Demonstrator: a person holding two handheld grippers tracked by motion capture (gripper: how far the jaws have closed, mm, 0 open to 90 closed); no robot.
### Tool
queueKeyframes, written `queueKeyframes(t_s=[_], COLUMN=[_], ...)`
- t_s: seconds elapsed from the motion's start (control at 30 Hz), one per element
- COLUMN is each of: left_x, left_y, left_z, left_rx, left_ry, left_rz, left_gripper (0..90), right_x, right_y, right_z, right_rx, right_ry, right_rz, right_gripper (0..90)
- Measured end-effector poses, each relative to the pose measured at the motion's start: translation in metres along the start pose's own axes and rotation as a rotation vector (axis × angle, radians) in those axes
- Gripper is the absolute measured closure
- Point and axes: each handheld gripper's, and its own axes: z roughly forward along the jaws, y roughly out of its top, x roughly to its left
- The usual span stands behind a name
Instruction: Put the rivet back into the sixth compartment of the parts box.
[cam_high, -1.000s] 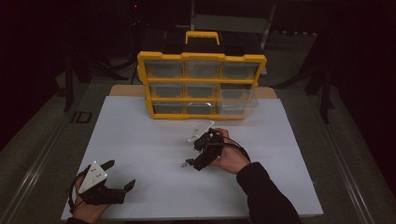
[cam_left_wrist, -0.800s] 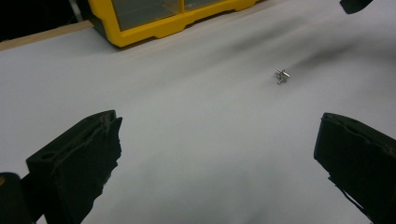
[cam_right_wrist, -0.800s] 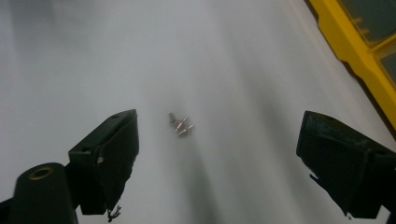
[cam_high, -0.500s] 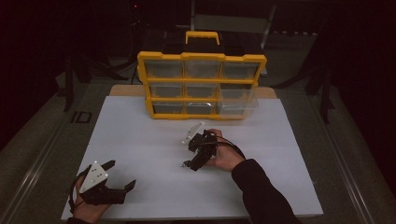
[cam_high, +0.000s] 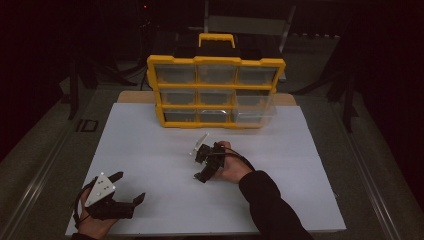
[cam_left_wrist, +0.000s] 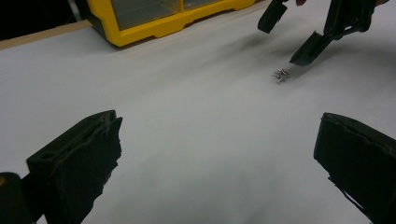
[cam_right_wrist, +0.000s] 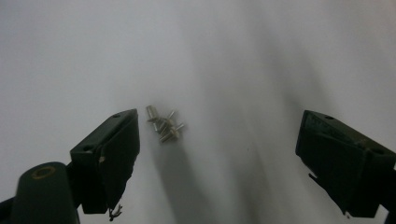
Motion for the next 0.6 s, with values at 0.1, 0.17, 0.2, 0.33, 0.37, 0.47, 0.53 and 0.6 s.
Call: queueKeyframes(t_s=[0.1,0.17,0.2,0.33,0.37,0.47,0.53,0.6], left_x=[0.0,0.0,0.0,0.0,0.0,0.0,0.0,0.0], left_y=[0.0,0.0,0.0,0.0,0.0,0.0,0.0,0.0], left_z=[0.0,0.0,0.0,0.0,0.0,0.0,0.0,0.0], left_rx=[0.001,0.001,0.001,0.001,0.001,0.001,0.001,0.001], left_ry=[0.001,0.003,0.003,0.002,0.002,0.003,0.003,0.003], left_rz=[0.002,0.003,0.003,0.004,0.004,0.004,0.004,0.003], left_gripper=[1.4,1.4,1.4,1.4,1.4,1.4,1.4,1.4], right_x=[0.0,-0.001,-0.001,-0.002,-0.002,-0.005,-0.007,-0.008], right_y=[0.001,0.001,0.001,0.002,0.002,0.0,-0.001,-0.002], right_z=[0.006,0.009,0.009,0.013,0.013,0.015,0.014,0.013], right_rx=[0.009,0.017,0.017,0.036,0.036,0.047,0.047,0.049], right_ry=[-0.006,-0.011,-0.011,-0.012,-0.012,-0.019,-0.022,-0.028], right_rz=[0.005,0.01,0.01,0.013,0.013,0.028,0.031,0.034], right_gripper=[14.6,15.1,15.1,18.0,18.0,21.0,21.9,22.5])
